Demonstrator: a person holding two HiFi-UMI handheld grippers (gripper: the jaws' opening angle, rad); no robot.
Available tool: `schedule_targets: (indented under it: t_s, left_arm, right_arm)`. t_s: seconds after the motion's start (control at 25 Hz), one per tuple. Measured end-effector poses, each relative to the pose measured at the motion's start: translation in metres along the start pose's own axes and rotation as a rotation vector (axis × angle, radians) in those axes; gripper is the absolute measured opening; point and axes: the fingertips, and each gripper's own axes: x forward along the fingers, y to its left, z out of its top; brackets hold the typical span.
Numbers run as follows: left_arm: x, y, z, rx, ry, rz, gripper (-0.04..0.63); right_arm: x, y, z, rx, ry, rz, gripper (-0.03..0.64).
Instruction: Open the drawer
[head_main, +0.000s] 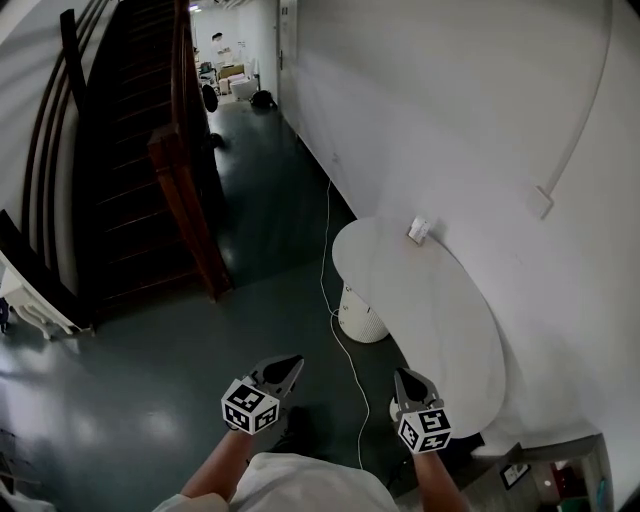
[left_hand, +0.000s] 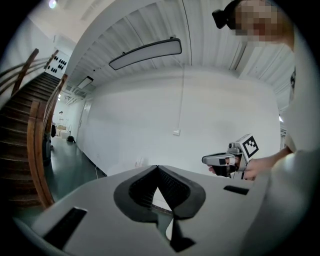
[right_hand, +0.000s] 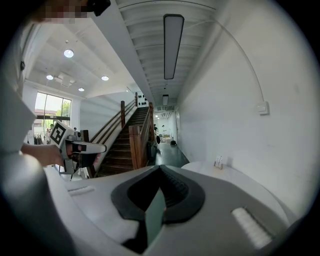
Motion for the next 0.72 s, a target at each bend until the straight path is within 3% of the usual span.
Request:
schedule_targets:
  t_s: [0.44, 0.72]
  left_arm:
    - [0.058, 0.076, 0.007, 0.011, 0.036, -0.073, 0.006]
    - [0.099, 0.126, 0.0, 0.003, 0.092, -0.141, 0.006]
  right_arm:
    - [0.09, -0.011, 0.005, 0.02, 0.035, -0.036, 0.011]
    - [0.143, -0.029, -0.002, 0.057, 0.065, -0.117, 0.011]
